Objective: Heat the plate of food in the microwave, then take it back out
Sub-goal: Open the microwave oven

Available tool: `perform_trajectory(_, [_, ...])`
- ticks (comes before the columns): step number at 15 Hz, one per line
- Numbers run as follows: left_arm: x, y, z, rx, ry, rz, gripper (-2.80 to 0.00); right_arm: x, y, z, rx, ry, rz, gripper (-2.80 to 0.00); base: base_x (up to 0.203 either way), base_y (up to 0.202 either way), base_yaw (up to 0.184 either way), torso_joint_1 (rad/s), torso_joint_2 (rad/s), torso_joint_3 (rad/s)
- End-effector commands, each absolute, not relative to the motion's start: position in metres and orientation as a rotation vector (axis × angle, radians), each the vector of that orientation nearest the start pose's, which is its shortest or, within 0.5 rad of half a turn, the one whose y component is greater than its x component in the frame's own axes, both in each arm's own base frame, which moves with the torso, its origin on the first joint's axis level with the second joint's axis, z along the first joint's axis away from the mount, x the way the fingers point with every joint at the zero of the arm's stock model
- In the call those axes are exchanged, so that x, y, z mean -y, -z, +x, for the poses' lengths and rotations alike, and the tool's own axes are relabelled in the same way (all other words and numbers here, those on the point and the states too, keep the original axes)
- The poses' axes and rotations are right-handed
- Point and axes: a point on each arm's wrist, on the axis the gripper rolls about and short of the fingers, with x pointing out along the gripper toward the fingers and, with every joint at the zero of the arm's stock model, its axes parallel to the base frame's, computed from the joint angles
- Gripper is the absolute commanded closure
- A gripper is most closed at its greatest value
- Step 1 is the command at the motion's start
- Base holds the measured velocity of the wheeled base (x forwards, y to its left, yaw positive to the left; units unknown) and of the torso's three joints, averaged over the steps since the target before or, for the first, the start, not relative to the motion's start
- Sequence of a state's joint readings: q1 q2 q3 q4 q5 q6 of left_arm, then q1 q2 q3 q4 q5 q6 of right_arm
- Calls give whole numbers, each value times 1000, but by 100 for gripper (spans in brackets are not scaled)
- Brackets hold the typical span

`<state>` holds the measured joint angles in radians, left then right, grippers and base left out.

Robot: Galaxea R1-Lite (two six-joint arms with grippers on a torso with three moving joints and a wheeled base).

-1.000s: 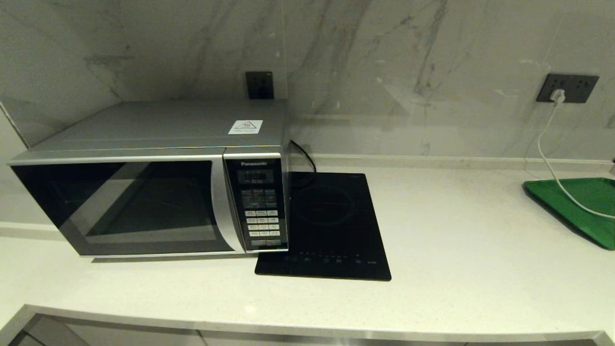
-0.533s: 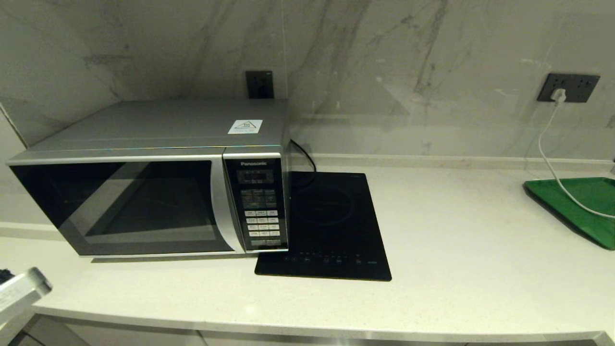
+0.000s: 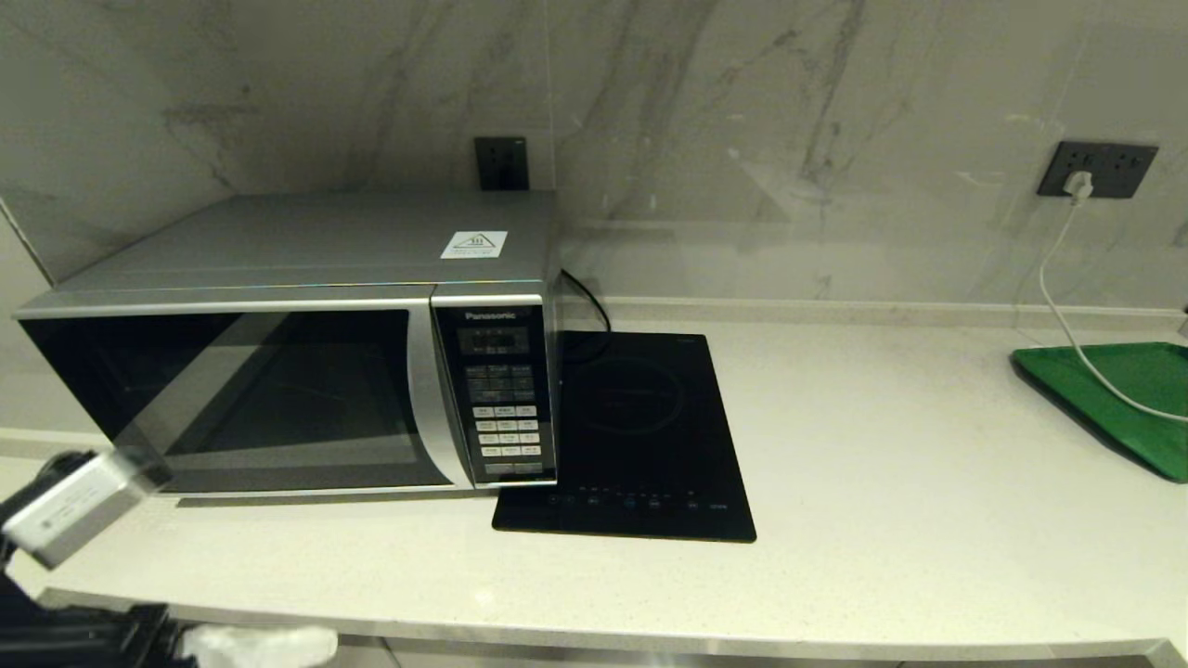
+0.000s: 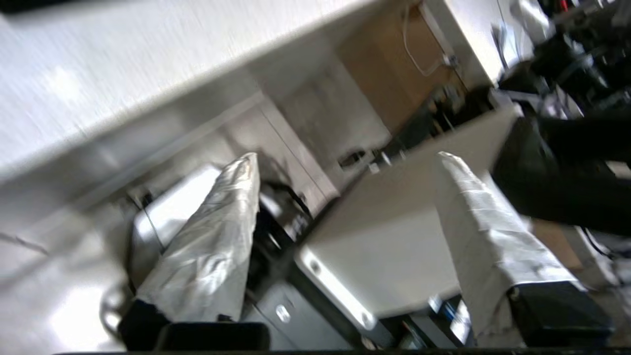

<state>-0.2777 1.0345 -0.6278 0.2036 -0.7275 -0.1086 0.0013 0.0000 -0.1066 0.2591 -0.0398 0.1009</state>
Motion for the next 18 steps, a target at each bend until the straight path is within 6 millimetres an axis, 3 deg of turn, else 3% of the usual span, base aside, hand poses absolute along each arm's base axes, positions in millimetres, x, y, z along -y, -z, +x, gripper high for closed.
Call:
perform_trajectory(1, [46,-208,157,-628,902,-227,-280,1,-78,-33,-154,46,98,0,0,0,0,0,0,0])
perform_trajectory(5, [28,-200,229,-599,931,-206,-280,1,-78,-33,-153,46,98,0,0,0,0,0,0,0])
perform_trajectory(8, [17,-190,265,-570,1028,-242,-280,1,-78,-33,-153,46,98,0,0,0,0,0,0,0])
perform_trajectory(11, [7,-182,285,-483,1122,-184,-280,1,-78,-33,-153,46,98,0,0,0,0,0,0,0])
perform_trajectory(18, [-1,-173,292,-345,1239,-153,-280,1,-78,-33,-154,46,98,0,0,0,0,0,0,0])
